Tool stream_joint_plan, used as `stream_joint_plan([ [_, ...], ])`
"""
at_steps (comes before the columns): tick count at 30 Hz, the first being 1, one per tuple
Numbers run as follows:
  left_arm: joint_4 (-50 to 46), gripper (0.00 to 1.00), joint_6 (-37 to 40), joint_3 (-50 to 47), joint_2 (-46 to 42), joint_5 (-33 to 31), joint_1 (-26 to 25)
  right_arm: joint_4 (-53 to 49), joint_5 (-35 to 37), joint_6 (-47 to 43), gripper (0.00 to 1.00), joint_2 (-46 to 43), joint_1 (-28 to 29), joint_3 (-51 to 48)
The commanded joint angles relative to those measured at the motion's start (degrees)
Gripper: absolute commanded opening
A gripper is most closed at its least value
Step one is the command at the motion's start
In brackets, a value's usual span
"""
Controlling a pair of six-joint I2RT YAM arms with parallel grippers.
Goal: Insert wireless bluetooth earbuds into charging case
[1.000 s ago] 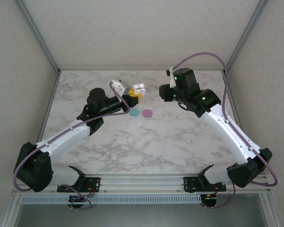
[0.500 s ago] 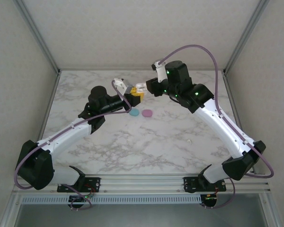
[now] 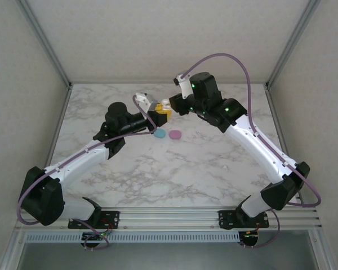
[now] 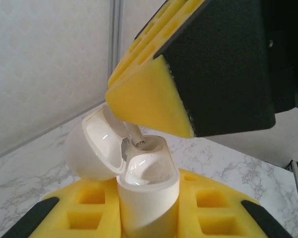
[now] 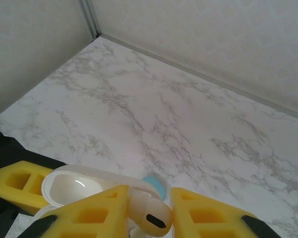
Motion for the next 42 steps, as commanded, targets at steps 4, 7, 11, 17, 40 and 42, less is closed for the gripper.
stream_joint_plan([
  [4,4.77,0.00,-3.34,1.50,-0.35,-1.81,-0.51,-0.08,-2.10,-3.06,0.25,-0.22,0.71,0.62],
  [7,5.19,0.00,-3.72,1.32,-0.53,-2.62,-0.52,-0.96,-3.52,-3.91,0.25,-0.71,0.71,0.22],
  [11,5.52,0.00,-3.76,1.24,-0.61,-2.66,-0.47,-1.77,-7.19,-4.00,0.26,-0.76,0.71,0.11],
  [17,6.38,0.00,-3.88,1.10,-0.88,-2.55,-0.58,-3.74,-9.57,-3.38,0.27,0.25,0.71,1.27],
  [40,4.71,0.00,1.75,0.01,-2.45,-0.92,-0.52,-4.41,-15.26,6.12,0.57,0.94,-2.87,6.03],
  [42,4.80,0.00,2.00,-0.08,-2.42,-0.96,-0.51,-3.60,-15.22,6.81,0.60,0.40,-3.19,5.61],
])
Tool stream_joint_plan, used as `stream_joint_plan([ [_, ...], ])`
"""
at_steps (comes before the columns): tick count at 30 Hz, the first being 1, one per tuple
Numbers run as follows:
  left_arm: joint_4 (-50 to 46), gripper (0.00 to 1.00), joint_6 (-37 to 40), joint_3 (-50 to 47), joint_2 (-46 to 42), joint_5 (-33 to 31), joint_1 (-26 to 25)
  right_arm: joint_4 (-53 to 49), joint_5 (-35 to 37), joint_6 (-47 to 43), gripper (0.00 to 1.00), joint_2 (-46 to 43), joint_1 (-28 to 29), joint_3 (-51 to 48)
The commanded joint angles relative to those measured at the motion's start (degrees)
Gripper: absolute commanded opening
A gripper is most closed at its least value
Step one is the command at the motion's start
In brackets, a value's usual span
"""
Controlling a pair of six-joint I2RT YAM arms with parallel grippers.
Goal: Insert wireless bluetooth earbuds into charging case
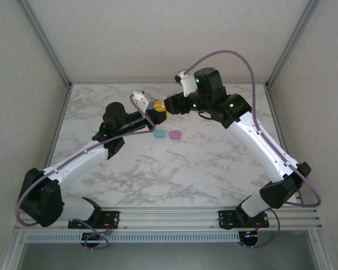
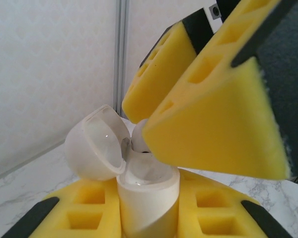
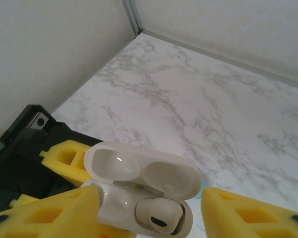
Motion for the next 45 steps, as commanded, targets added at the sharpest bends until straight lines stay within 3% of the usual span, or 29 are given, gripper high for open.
stream_joint_plan([
  [1,1.95,0.00,1.74,-0.08,-1.56,0.56,-0.52,0.88,-2.27,2.64,0.61,-0.69,-0.81,1.36],
  [13,1.02,0.00,2.77,0.04,-1.84,0.63,-0.60,4.98,-2.18,6.59,0.62,-5.05,-2.75,-0.86],
  [15,0.67,0.00,3.14,0.01,-2.10,0.21,-0.56,7.56,1.19,7.43,0.62,-8.60,-3.23,-3.77],
  [19,-0.18,0.00,3.90,-0.17,-2.87,-0.76,-0.60,7.88,15.53,9.70,0.57,-15.87,-5.36,-10.33],
  [21,-0.38,0.00,4.07,-0.50,-3.30,-1.28,-0.57,5.83,21.01,12.75,0.54,-19.34,-8.61,-15.52],
  [23,-0.15,0.00,3.87,-0.78,-3.51,-1.60,-0.58,2.41,22.12,17.48,0.52,-21.63,-14.21,-20.45],
  [27,-0.02,0.00,3.25,-0.83,-3.41,-1.95,-0.60,-3.18,11.05,25.87,0.51,-21.83,-27.41,-32.71],
  [31,-0.04,0.00,3.13,-0.61,-3.23,-1.90,-0.62,-4.41,0.68,26.79,0.50,-16.73,-34.37,-42.70],
  [38,-0.45,0.00,2.71,-0.53,-3.15,-1.99,-0.60,-1.00,-0.92,26.50,0.50,-8.65,-36.44,-53.00],
  [45,-0.80,0.00,2.54,-0.65,-3.23,-2.25,-0.69,2.58,-1.46,27.35,0.51,-6.61,-36.43,-57.76],
])
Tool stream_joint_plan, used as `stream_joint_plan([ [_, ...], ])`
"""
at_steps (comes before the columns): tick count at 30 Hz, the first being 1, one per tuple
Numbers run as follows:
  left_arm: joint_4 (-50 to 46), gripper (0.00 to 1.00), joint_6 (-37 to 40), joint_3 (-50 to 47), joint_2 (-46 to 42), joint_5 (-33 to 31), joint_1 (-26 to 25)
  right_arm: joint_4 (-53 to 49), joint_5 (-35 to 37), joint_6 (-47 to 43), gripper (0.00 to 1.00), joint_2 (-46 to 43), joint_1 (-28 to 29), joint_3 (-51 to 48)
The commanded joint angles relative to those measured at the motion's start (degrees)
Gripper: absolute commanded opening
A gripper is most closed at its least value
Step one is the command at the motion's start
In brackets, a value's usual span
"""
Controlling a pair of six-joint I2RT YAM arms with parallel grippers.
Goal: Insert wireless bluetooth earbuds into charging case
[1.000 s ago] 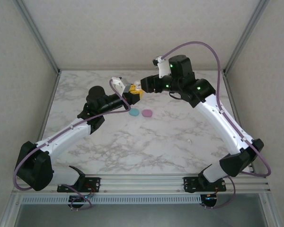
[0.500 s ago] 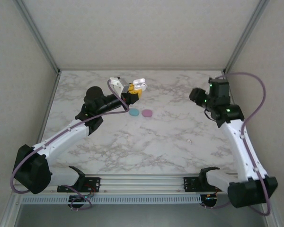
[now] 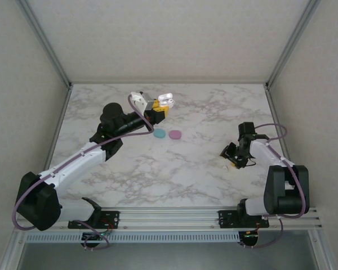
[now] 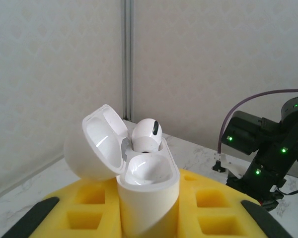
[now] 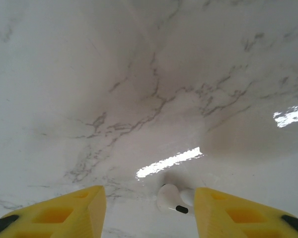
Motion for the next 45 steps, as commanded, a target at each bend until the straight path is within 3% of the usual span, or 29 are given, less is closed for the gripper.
stream_joint_plan([
  [1,0.58,0.00,-0.45,-0.43,-1.03,-0.48,-0.58,2.20,-1.44,0.28,0.51,1.19,-0.29,-1.40],
  [12,0.41,0.00,-0.72,-0.35,-0.89,-0.34,-0.59,4.15,-3.81,-2.56,0.50,5.96,-0.20,-2.30],
  [17,0.19,0.00,-0.55,-0.35,-0.98,-0.35,-0.51,3.07,-5.73,-2.59,0.45,5.14,0.29,-2.69],
  [33,0.90,0.00,-0.98,-0.28,-0.04,0.09,-0.60,-1.78,-8.50,-1.37,0.43,3.40,6.49,0.27],
  [39,0.48,0.00,-0.82,-0.32,-0.53,-0.09,-0.64,-5.08,-3.83,-1.60,0.43,4.59,10.28,3.27],
  [45,0.57,0.00,-1.01,-0.28,-0.62,-0.09,-0.64,-7.40,4.41,-4.66,0.47,5.80,10.54,5.96],
])
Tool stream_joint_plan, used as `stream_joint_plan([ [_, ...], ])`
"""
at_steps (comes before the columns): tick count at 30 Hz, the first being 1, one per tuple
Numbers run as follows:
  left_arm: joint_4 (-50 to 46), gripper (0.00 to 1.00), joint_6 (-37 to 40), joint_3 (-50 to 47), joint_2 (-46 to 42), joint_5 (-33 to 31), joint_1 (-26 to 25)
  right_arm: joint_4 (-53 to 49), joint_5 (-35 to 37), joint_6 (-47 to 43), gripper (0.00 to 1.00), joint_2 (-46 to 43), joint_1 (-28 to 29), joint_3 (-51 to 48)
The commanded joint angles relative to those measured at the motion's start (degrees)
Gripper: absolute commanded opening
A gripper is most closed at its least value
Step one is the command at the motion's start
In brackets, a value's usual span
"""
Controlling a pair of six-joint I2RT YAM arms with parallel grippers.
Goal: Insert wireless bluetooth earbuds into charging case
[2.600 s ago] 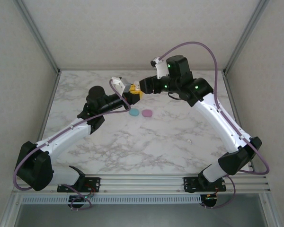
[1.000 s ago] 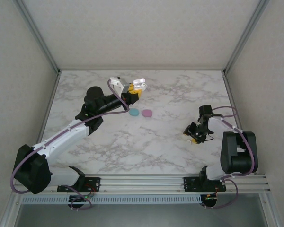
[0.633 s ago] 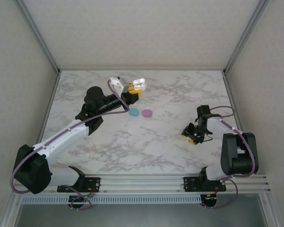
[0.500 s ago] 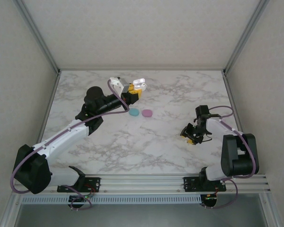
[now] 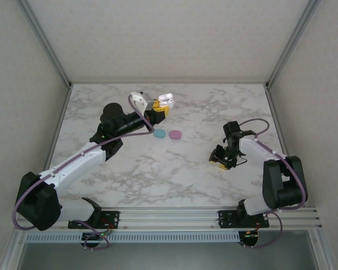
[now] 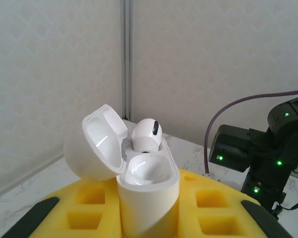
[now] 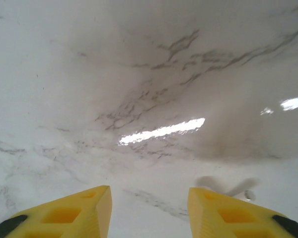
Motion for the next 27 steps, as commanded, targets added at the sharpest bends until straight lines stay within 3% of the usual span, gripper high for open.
stream_joint_plan([
  [1,0.61,0.00,-0.94,-0.21,-0.63,-0.05,-0.51,-3.07,7.10,-2.29,0.48,2.29,0.10,2.01],
  [9,-0.36,0.00,-0.68,-0.29,-1.57,-0.20,-0.40,-1.40,6.83,0.18,0.48,6.65,-0.32,1.31],
  [27,0.87,0.00,-0.43,-2.28,-2.54,0.03,-0.44,-3.13,3.37,5.68,0.48,0.27,1.35,-4.17],
])
